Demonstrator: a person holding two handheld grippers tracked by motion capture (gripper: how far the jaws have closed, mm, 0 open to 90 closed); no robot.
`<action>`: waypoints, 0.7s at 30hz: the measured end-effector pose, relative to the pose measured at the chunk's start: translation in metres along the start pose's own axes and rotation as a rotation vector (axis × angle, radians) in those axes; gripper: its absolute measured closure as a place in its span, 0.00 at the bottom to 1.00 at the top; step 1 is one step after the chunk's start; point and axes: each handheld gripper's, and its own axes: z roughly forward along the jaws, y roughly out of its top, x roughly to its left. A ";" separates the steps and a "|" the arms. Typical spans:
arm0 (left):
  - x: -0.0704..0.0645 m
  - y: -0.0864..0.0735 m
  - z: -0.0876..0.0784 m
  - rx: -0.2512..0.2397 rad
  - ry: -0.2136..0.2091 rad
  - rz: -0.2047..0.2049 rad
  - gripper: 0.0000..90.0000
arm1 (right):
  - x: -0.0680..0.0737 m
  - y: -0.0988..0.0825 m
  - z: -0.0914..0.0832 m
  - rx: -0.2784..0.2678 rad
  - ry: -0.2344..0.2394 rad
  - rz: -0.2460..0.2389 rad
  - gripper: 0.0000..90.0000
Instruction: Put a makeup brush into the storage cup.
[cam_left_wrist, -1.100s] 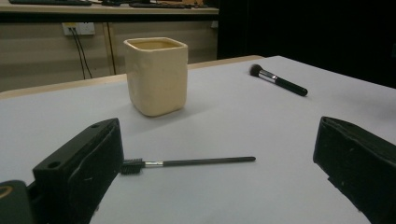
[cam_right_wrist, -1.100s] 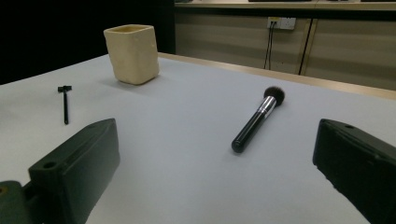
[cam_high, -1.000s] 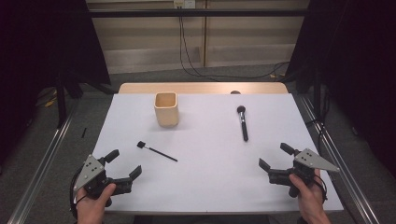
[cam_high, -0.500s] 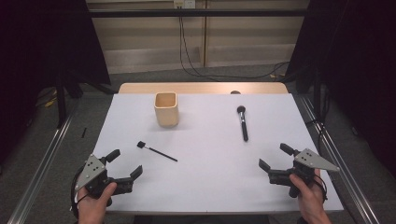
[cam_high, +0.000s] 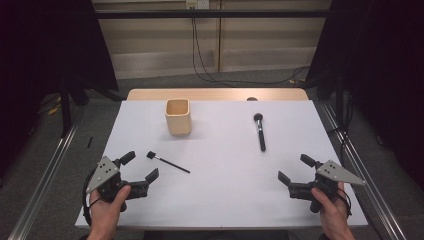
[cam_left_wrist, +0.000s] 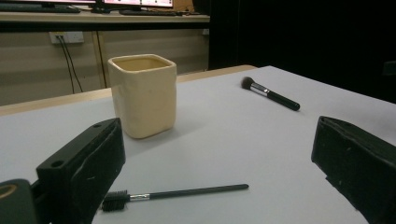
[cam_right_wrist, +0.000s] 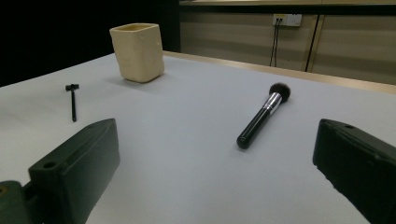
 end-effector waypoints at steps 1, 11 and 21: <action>0.000 0.001 0.000 -0.001 0.001 -0.001 0.03 | 0.000 0.000 0.000 0.000 0.000 -0.001 0.00; 0.006 0.007 0.002 0.009 0.021 0.004 0.03 | 0.002 0.001 0.003 -0.001 0.008 0.002 0.00; 0.007 0.017 0.021 0.030 -0.014 0.054 0.05 | 0.002 0.000 0.007 0.011 0.023 0.006 0.00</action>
